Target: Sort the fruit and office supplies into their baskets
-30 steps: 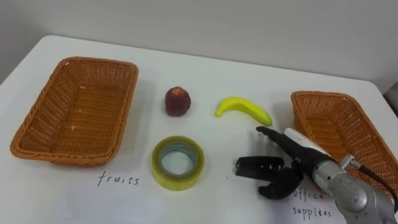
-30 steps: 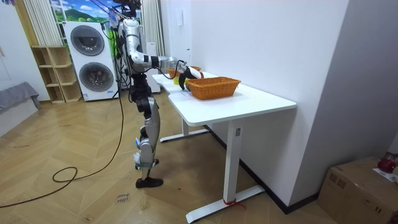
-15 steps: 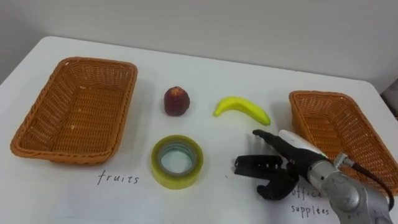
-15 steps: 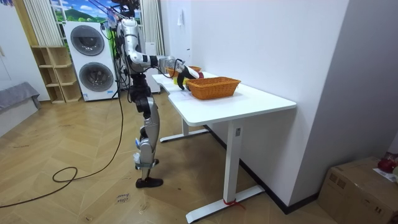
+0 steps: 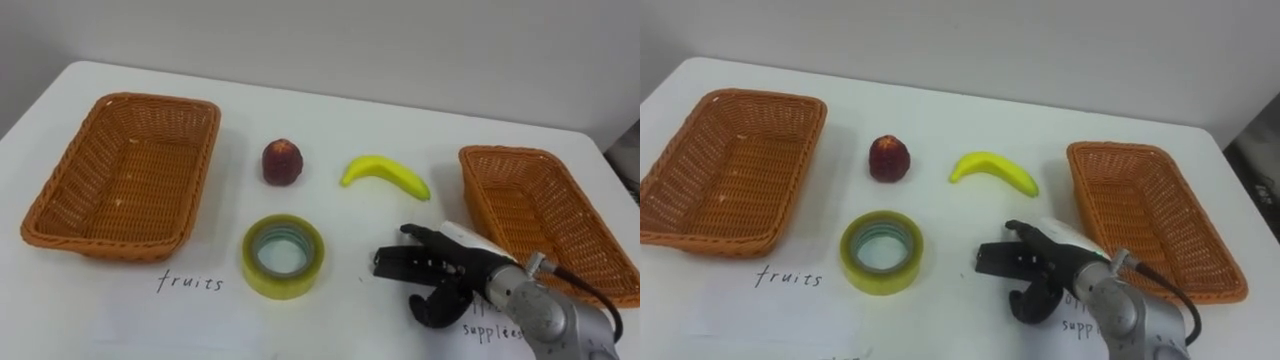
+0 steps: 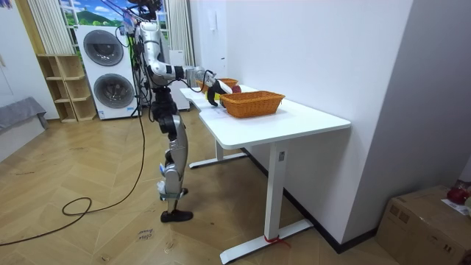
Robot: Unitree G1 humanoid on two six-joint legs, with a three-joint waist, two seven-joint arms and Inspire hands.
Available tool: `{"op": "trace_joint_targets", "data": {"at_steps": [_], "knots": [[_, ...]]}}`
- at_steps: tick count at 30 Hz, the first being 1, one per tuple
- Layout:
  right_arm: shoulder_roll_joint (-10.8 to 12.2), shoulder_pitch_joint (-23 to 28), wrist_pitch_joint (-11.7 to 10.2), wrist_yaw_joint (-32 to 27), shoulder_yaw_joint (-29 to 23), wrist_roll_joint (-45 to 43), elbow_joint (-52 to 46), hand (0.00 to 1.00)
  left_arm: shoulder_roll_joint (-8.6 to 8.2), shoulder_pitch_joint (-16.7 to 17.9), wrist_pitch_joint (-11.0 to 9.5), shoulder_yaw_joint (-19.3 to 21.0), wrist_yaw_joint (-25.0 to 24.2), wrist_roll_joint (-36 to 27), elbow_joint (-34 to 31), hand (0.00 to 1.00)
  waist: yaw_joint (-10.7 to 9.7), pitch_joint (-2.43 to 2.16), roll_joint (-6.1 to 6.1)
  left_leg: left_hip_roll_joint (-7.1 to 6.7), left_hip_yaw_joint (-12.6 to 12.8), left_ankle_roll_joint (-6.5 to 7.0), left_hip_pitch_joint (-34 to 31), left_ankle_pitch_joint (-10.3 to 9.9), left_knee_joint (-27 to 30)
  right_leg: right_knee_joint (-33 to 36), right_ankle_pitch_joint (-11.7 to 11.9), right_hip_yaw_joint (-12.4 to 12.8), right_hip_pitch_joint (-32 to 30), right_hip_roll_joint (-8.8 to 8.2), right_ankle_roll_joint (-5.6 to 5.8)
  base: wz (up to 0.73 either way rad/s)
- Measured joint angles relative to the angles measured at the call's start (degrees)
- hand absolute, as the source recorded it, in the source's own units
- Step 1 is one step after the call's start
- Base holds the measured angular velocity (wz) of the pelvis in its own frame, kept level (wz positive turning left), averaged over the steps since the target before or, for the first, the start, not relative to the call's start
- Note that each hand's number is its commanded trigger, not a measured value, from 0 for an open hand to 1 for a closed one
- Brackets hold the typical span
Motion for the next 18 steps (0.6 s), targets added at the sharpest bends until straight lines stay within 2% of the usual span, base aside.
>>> {"op": "trace_joint_targets", "data": {"at_steps": [6, 7, 8, 10, 18], "knots": [[0.66, 0.05, 0.0, -0.04, 0.82, -1.79, 0.18, 0.0, 0.01, -0.04, -0.01, 0.02, 0.09, 0.0, 0.0, 0.0, 0.13, -0.22, -0.38, 0.0, -0.08, -0.07, -0.27, 0.42, -0.05, -0.06, 0.11, -0.02, -0.24, 0.04, -0.18, 0.0], [0.98, 0.12, -0.01, -0.04, 0.83, -2.35, 0.17, 0.63, 0.03, -0.04, -0.01, 0.03, 0.12, 0.0, 0.0, 0.0, 0.13, -0.22, -0.46, -0.01, -0.08, -0.07, -0.31, 0.47, -0.05, -0.11, 0.12, -0.01, -0.25, 0.04, -0.19, 0.0], [1.1, 0.12, -0.01, -0.04, 0.89, -2.55, 0.26, 0.71, 0.05, -0.05, -0.01, 0.03, 0.13, 0.0, 0.0, 0.0, 0.11, -0.21, -0.53, -0.02, -0.08, -0.07, -0.33, 0.49, -0.05, -0.14, 0.13, 0.03, -0.27, 0.04, -0.2, 0.0], [1.2, 0.12, -0.02, -0.1, 1.2, -2.96, 0.43, 1.0, 0.05, -0.06, -0.02, 0.02, 0.12, -0.02, -0.36, 0.0, 0.13, -0.31, -0.88, -0.04, -0.08, -0.07, -0.49, 0.54, -0.03, -0.39, 0.13, 0.16, -0.31, 0.06, -0.2, 0.0], [1.65, -2.69, -0.07, -4.02, 1.26, -6.56, 2.14, 1.0, 0.02, -0.24, -0.81, 0.04, 1.4, -0.01, -1.23, 0.0, 0.55, -0.36, -1.17, -0.03, -0.13, -0.06, -0.78, 0.56, -0.04, -1.08, 0.34, 0.21, -0.17, 0.23, -0.13, 0.01]]}}
